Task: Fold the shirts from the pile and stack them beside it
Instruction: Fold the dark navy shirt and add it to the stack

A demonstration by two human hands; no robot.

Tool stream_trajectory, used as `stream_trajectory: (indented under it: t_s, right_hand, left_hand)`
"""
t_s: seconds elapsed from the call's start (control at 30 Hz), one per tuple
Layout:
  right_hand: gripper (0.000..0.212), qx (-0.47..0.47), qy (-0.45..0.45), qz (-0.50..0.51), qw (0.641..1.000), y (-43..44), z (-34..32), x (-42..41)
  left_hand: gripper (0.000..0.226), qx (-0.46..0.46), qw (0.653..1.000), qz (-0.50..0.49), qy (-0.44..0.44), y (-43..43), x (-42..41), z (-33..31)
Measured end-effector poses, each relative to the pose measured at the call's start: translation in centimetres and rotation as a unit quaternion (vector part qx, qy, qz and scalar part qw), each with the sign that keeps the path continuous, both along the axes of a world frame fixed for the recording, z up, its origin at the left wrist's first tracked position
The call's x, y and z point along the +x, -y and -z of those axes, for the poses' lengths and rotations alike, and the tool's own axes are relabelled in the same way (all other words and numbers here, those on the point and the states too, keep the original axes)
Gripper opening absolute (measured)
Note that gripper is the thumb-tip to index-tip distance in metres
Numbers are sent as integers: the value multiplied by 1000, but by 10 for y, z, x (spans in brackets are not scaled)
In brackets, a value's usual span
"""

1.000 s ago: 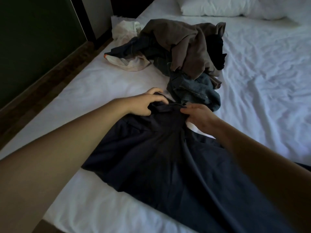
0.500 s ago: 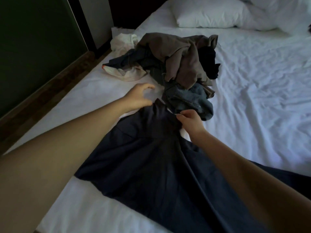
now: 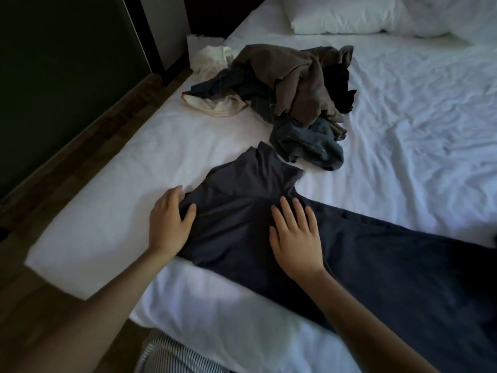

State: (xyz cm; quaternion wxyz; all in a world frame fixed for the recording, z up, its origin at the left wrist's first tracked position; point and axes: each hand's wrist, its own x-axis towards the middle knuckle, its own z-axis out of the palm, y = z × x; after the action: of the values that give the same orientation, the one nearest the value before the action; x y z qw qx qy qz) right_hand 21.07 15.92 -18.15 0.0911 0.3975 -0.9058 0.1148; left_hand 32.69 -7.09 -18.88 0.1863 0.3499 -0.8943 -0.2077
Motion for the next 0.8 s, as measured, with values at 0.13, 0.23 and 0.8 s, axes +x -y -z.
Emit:
stream_trajectory:
  t_s: [0.13,0.23,0.8]
  right_hand:
    - [49,-4,9,-126,992,-23,4,54]
    - [60,85,29,-131,987,-26,10,70]
    - [70,17,128,-36,991,-47,-12,56]
  left_hand:
    - [43,-18,997,-53,61,-16,18,-9]
    - [33,-15,998,-12,67,-21,34,-11]
    - [34,282,948,-142,-28,0,53,-27]
